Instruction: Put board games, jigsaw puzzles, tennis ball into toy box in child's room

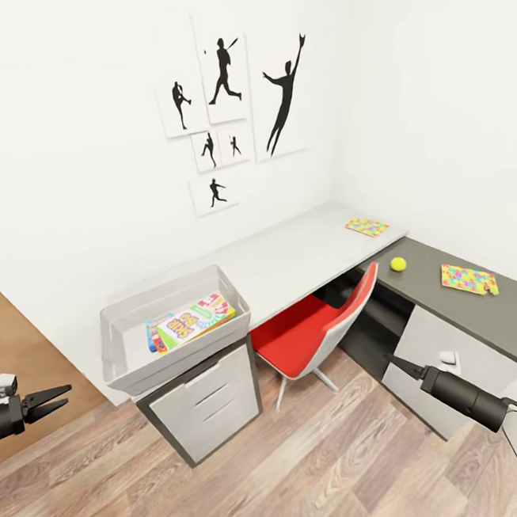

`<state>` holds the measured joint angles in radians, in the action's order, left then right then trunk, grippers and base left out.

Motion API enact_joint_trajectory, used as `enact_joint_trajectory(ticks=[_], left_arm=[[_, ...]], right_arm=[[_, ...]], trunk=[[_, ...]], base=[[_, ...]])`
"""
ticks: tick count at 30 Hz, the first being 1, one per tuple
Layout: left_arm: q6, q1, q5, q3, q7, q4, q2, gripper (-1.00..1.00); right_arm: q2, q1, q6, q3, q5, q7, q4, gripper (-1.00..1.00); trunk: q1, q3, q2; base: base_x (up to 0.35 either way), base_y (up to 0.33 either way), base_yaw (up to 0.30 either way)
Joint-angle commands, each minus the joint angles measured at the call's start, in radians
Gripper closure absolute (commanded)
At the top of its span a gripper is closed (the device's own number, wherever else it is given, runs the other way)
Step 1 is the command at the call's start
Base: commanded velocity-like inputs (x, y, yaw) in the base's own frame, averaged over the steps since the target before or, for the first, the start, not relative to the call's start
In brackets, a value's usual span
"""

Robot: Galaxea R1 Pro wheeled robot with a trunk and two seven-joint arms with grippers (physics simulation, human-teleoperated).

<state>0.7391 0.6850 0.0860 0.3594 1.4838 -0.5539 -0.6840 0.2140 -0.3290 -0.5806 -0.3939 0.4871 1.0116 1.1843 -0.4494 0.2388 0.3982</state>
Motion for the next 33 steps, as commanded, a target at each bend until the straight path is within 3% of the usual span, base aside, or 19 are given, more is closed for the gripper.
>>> enact_joint_trajectory(ticks=[1, 33], left_arm=[[0.011, 0.001, 0.000, 0.000, 0.004, 0.000, 0.000, -1.00], [0.004, 0.001, 0.001, 0.001, 0.010, 0.000, -0.005, -1.00]], right_arm=[[0.000, -0.001, -0.007, 0.000, 0.005, 0.001, 0.000, -1.00], [0.001, -0.001, 0.026, 0.000, 0.008, 0.002, -0.001, -1.00]], trunk=[[-0.001, 0.000, 0.002], [-0.001, -0.050, 0.002]], base=[[-0.017, 0.000, -0.038], [-0.002, 0.000, -0.005]])
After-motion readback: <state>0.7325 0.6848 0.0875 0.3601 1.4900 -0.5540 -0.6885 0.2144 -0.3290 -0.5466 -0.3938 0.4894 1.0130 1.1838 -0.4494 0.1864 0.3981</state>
